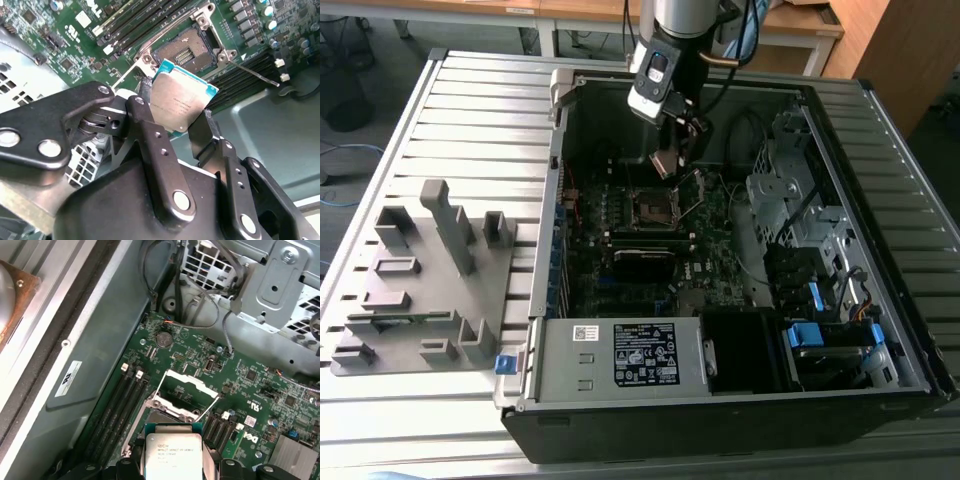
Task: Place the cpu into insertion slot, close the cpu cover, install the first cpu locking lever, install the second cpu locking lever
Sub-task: 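Place the cpu into insertion slot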
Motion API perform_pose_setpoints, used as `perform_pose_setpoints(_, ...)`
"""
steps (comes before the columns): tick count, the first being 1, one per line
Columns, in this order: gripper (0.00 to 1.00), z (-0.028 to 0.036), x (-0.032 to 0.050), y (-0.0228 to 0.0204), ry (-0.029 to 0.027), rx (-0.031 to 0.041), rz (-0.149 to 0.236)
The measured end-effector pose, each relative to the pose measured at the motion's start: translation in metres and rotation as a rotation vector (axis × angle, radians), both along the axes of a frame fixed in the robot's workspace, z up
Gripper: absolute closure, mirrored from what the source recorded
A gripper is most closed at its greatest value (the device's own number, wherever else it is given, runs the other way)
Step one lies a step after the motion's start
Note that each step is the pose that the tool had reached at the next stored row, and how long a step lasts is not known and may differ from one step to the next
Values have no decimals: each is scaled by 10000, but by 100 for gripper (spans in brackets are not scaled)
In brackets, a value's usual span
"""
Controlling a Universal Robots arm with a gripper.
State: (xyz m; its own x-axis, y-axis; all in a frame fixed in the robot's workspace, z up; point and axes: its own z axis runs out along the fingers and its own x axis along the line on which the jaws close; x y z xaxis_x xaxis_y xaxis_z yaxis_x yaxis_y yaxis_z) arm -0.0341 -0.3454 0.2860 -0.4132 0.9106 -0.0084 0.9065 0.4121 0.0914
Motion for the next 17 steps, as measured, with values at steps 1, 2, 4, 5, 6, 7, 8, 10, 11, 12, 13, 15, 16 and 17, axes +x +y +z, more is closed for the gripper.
perform_pose_setpoints(1, 46, 0, 0, 0, 0, 0, -180)
perform_pose_setpoints(2, 46, -1, 0, 0, 0, 0, -354)
perform_pose_setpoints(4, 46, -2, 0, 0, 1, -1, -730)
perform_pose_setpoints(5, 46, -3, 0, -1, 1, -1, -909)
perform_pose_setpoints(6, 46, -4, 0, 0, 1, 0, -1090)
perform_pose_setpoints(7, 46, -4, 0, 0, 1, -1, -1269)
perform_pose_setpoints(8, 46, -5, 0, 0, 1, 0, -1449)
perform_pose_setpoints(10, 46, -7, 0, 0, 1, 0, -1824)
perform_pose_setpoints(11, 46, -8, 0, 0, 1, -1, -2005)
perform_pose_setpoints(12, 46, -8, 0, 0, 1, -1, -2178)
perform_pose_setpoints(13, 46, -9, 0, 0, 1, 0, -2359)
perform_pose_setpoints(15, 46, -9, 0, -1, 2, -1, -2499)
perform_pose_setpoints(16, 46, -9, 0, -1, 2, -2, -2500)
perform_pose_setpoints(17, 46, -9, 0, -1, 1, 0, -2502)
